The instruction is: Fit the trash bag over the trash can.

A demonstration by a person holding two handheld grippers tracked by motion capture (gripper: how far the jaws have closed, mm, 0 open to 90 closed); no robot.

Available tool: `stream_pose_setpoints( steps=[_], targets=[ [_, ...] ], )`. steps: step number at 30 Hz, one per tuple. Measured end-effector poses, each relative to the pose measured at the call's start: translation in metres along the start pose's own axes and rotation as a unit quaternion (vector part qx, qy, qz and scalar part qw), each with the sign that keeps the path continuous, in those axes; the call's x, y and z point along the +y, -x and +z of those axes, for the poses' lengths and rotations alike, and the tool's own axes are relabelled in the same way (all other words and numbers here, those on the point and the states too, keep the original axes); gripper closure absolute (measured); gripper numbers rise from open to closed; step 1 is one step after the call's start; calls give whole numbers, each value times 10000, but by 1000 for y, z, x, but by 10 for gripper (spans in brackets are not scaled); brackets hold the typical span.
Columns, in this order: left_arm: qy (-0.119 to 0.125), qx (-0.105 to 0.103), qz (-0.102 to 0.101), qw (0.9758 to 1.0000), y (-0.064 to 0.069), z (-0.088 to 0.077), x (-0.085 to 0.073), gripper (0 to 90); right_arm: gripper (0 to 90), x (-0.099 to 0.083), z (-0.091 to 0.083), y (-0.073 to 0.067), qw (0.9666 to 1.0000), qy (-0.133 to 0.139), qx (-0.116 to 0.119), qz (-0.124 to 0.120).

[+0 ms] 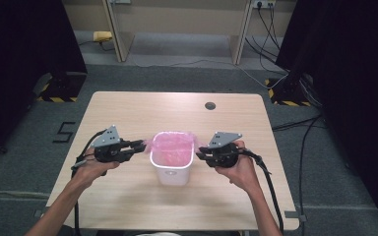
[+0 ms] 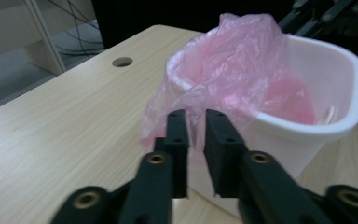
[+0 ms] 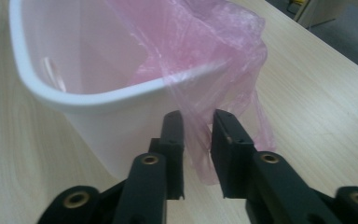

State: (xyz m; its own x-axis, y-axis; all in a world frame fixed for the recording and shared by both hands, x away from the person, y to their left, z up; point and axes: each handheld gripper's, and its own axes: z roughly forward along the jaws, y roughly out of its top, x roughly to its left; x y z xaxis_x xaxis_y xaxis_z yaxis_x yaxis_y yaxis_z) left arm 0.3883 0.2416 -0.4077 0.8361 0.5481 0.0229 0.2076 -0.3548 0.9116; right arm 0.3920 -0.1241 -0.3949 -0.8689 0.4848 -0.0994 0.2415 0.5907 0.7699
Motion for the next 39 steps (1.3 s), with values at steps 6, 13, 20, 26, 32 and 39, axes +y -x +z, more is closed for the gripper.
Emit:
stream_pose_setpoints(
  steps=[6,13,20,26,32,39],
  targets=[
    [29,-33,360,9993,16,-10,-5,885,867,-3,-2,-15,9995,-66,137,-266],
    [51,-135,660,9977,26,-24,-16,893,881,-9,-3,-28,9989,-26,268,-373],
    [-149,-347,634,9973,34,-12,-28,893,890,-12,3,-38,9976,-149,437,-519],
    [-313,-514,555,9966,39,0,-37,895,897,-16,6,-39,9973,-219,500,-490],
    [-554,-575,594,9950,41,10,-47,896,900,-23,11,-40,9965,-404,545,-483],
    [-853,-465,485,9941,32,22,-56,895,900,-31,21,-36,9953,-759,359,-490]
  ],
)
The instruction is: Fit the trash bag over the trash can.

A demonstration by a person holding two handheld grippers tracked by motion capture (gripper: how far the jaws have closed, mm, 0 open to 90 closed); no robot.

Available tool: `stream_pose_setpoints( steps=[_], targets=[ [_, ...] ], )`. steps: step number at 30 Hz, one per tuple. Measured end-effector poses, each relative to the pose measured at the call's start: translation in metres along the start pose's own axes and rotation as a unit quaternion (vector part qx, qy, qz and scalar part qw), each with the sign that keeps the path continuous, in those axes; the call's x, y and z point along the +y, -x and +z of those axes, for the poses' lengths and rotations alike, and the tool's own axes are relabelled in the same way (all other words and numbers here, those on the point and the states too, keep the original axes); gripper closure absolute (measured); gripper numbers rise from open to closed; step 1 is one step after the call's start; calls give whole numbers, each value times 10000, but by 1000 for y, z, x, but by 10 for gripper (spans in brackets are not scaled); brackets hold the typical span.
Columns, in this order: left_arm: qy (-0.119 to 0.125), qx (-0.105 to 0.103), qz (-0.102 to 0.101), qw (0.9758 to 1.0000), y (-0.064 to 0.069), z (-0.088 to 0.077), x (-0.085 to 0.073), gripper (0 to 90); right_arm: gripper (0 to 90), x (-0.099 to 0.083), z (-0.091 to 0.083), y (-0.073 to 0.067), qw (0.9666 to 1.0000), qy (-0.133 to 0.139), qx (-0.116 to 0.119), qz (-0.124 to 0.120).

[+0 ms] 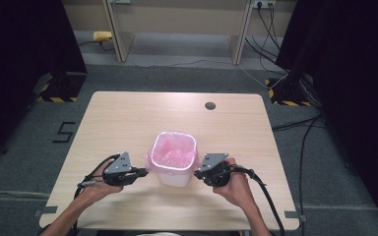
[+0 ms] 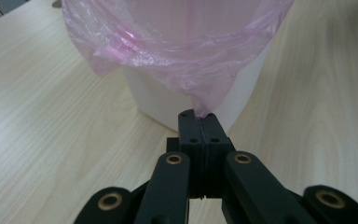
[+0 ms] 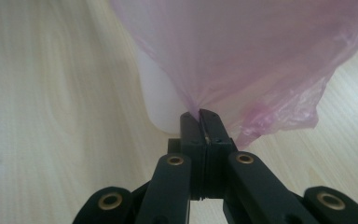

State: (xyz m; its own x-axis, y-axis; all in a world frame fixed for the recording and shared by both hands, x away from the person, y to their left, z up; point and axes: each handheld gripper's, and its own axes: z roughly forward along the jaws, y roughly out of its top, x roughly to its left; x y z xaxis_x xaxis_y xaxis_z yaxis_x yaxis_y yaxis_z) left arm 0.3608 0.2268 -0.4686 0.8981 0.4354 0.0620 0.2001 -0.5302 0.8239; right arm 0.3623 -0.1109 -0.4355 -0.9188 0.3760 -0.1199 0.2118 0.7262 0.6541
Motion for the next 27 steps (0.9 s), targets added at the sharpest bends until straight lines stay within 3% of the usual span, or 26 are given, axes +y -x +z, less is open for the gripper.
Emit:
stream_pose_setpoints(
  steps=[8,16,27],
  targets=[
    [-216,-17,-108,9997,-4,11,-9,885,900,-12,12,6,9997,-197,-45,159],
    [-141,-135,24,9998,6,13,-4,828,872,-13,17,12,9994,-77,-127,305],
    [-80,-245,-16,9997,9,14,-2,753,872,-7,31,23,9990,-74,-201,404]
  ],
)
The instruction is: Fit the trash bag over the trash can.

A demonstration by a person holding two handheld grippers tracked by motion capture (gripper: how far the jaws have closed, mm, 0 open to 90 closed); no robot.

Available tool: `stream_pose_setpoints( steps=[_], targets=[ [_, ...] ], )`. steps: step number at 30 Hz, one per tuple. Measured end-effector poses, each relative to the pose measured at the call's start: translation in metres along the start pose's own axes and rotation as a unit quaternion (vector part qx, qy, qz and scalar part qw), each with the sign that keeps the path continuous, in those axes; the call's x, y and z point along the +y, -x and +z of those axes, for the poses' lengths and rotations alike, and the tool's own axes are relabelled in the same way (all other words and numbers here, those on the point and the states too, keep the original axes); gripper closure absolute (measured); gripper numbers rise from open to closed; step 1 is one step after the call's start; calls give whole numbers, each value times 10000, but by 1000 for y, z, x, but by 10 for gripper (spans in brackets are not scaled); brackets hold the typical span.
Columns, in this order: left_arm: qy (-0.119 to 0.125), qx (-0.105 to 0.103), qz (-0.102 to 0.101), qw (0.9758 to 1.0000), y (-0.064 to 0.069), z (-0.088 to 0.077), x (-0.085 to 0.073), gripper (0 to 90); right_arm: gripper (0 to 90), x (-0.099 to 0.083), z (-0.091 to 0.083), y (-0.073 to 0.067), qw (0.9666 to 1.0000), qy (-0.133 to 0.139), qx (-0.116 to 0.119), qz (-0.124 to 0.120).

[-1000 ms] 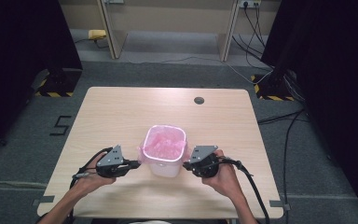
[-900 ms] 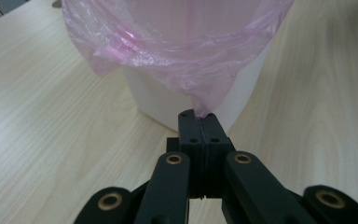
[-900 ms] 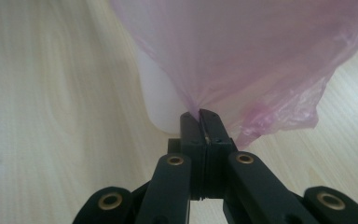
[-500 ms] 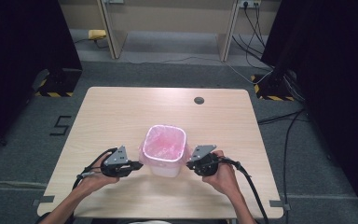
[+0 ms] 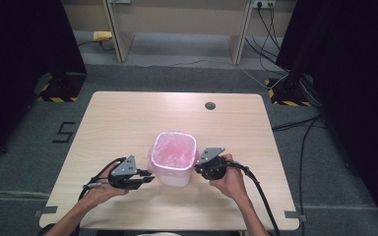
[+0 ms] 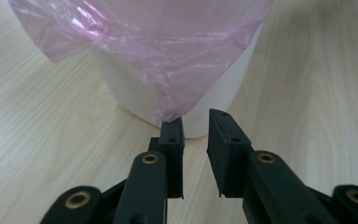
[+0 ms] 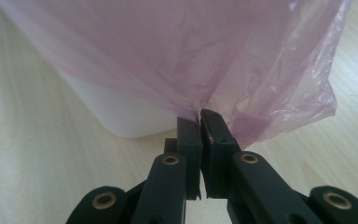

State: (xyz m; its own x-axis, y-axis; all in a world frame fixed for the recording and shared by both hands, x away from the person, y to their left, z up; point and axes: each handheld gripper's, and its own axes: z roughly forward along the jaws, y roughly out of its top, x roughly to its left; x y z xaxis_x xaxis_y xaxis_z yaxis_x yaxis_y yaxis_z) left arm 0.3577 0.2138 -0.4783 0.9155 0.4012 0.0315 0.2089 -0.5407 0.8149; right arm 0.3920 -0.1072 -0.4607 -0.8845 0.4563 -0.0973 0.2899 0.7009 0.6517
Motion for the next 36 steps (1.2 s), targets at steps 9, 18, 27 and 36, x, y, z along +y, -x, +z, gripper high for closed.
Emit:
stream_pose_setpoints(
  steps=[9,18,27,36],
  targets=[
    [35,-139,134,9998,9,5,4,718,746,0,-3,7,9998,-61,54,186],
    [199,344,-518,9979,-1,-22,-6,489,514,-4,-37,-2,9986,4,117,516],
    [600,572,-943,9921,-13,-34,2,406,472,4,-69,-5,9970,554,-5,545],
    [845,379,-1114,9894,-25,-22,21,339,437,21,-81,3,9880,1170,-448,902]
  ],
)
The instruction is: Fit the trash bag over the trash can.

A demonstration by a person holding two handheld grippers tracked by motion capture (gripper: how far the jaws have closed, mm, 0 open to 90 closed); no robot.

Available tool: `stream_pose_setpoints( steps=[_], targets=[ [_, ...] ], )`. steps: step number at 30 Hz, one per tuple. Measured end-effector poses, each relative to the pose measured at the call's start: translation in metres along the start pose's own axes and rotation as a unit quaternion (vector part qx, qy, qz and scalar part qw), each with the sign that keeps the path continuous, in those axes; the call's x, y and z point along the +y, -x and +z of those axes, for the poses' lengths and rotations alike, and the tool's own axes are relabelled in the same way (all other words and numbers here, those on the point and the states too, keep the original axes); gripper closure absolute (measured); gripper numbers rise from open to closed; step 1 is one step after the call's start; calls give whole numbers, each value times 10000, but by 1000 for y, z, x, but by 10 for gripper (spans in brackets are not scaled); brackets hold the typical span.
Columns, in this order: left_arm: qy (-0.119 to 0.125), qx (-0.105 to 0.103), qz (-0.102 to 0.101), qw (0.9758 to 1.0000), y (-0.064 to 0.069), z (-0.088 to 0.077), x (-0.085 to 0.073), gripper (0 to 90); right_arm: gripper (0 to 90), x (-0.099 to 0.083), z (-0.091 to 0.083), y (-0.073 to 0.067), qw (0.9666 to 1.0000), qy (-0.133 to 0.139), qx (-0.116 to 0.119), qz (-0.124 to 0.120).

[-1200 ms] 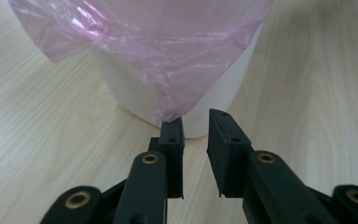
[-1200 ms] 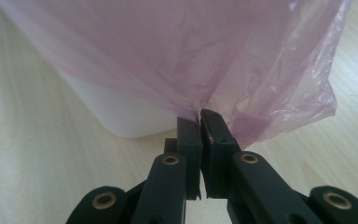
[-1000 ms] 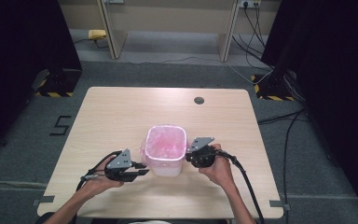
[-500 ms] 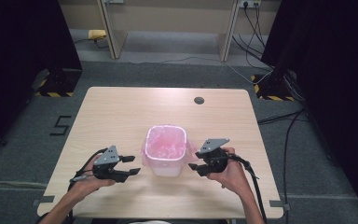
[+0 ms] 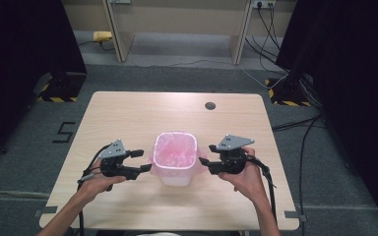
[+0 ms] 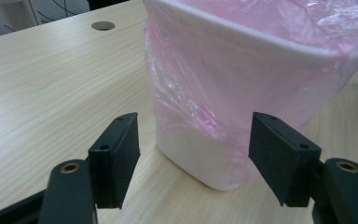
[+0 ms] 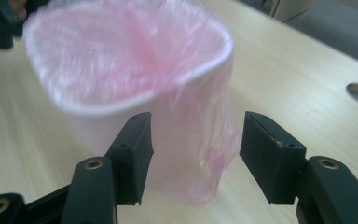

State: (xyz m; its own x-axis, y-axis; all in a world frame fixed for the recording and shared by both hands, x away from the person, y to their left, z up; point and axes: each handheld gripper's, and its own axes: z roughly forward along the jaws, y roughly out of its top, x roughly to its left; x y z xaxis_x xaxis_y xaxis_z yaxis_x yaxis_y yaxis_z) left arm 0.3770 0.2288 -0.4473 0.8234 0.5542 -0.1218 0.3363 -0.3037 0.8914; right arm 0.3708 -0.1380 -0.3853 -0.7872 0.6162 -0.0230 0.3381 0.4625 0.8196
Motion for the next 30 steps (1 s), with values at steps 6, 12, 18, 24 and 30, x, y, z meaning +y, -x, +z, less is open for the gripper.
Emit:
stream_pose_setpoints(
  steps=[6,12,18,24,30],
  targets=[
    [-244,-257,350,9988,2,16,-2,763,433,17,1,-3,9996,283,-62,13],
    [-542,-145,399,9976,3,34,-10,888,431,36,17,-15,9994,277,90,-186],
    [-707,-78,428,9965,0,43,-17,895,432,57,39,-25,9990,207,212,-322],
    [-883,-55,497,9948,1,53,-24,894,431,73,61,-34,9982,-40,359,-478],
    [-906,-114,426,9949,2,51,-27,846,434,81,81,-37,9974,-324,379,-529]
  ],
)
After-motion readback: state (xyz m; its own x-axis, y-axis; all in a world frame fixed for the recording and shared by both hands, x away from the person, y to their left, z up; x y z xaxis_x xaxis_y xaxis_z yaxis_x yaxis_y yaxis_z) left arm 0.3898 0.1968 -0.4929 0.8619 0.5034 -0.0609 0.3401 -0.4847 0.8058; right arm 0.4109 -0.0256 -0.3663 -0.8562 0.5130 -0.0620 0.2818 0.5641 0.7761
